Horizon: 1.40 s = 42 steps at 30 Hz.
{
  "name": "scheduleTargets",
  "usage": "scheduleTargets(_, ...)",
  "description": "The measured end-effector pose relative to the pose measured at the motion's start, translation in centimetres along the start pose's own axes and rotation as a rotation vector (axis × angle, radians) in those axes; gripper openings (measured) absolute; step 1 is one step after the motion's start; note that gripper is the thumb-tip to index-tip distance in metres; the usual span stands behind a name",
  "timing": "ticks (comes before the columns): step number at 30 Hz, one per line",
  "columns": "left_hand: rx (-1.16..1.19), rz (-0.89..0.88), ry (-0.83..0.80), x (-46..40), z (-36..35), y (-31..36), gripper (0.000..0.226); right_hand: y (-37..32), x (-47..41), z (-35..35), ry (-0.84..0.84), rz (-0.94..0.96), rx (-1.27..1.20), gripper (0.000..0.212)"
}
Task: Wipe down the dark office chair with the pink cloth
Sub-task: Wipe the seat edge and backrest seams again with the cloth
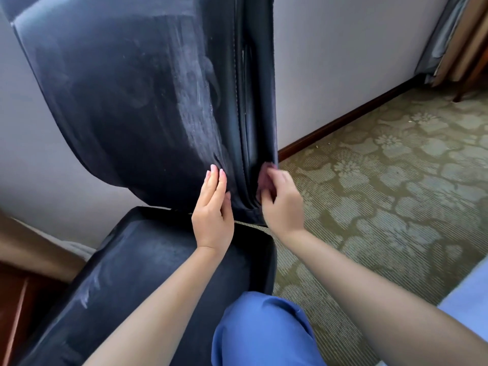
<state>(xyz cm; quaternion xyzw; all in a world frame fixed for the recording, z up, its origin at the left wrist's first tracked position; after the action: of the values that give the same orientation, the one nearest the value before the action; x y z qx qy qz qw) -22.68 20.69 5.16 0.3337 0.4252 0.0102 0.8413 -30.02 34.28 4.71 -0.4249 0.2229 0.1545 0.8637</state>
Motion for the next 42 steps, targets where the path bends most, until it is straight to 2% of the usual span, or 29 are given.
scheduleTargets(2,-0.008,0.005,-0.007,0.0,0.2,0.0,0.043,-3.6,-1.4,3.0,0.151,0.089,-0.113,0.029)
scheduleTargets(4,-0.001,0.022,-0.032,-0.1,0.4,0.1,0.047,-5.3,-1.7,3.6,0.201,0.142,-0.157,0.027)
scheduleTargets(6,-0.001,0.036,-0.098,0.0,0.4,-0.1,0.054,-3.5,-0.1,1.8,0.153,0.085,-0.099,0.029)
scheduleTargets(9,-0.008,0.052,-0.193,0.0,0.6,-0.2,0.064,1.0,4.5,-2.0,-0.082,-0.074,-0.008,0.028)
scheduleTargets(11,0.001,0.061,-0.222,0.1,0.7,0.0,0.066,1.7,5.1,-2.3,-0.127,-0.130,-0.003,0.023)
scheduleTargets(13,0.026,0.082,-0.208,0.1,0.8,0.2,0.066,-0.3,3.5,-0.8,-0.047,-0.103,-0.057,0.020)
scheduleTargets(16,0.081,0.129,-0.126,-0.1,1.1,0.1,0.062,-3.0,1.3,0.9,0.088,-0.083,-0.101,0.026)
scheduleTargets(18,0.103,0.125,-0.092,-0.1,1.3,0.3,0.059,-3.0,1.6,0.6,0.105,-0.064,-0.067,0.029)
scheduleTargets(21,0.110,0.123,-0.093,0.1,1.0,-0.1,0.058,-0.7,3.4,-1.7,0.017,-0.031,0.007,0.035)
scheduleTargets(25,0.088,0.124,-0.109,0.8,1.1,-0.5,0.056,3.6,4.8,-4.6,-0.219,-0.143,0.128,0.021)
scheduleTargets(26,0.091,0.118,-0.118,1.0,1.3,-0.4,0.055,4.0,4.8,-4.6,-0.228,-0.163,0.116,0.021)
scheduleTargets(30,0.104,0.122,-0.116,1.9,1.6,-1.1,0.048,1.4,4.2,-2.2,-0.029,-0.108,-0.028,0.028)
scheduleTargets(34,0.233,0.290,-0.111,2.9,0.6,-2.0,0.054,-0.5,3.6,-1.6,0.134,-0.129,-0.147,0.032)
scheduleTargets(38,0.277,0.316,-0.116,3.3,0.0,-2.2,0.061,1.6,4.3,-4.2,0.078,-0.124,-0.075,0.042)
scheduleTargets(42,0.328,0.420,-0.126,3.7,-0.3,-3.3,0.056,4.2,4.4,-6.3,0.020,-0.110,0.024,0.035)
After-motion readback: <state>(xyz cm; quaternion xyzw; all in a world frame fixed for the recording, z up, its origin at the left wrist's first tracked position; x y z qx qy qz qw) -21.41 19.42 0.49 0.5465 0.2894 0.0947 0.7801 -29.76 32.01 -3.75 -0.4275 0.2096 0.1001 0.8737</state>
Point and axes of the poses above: each hand's wrist, its own x-axis away from the middle knuckle, its own z-axis out of the back of the hand, y = z × x, the point moved 7 cm from there along -x, towards the middle knuckle, and after that the axes turned 15 degrees about x, right-handed, at the moved point
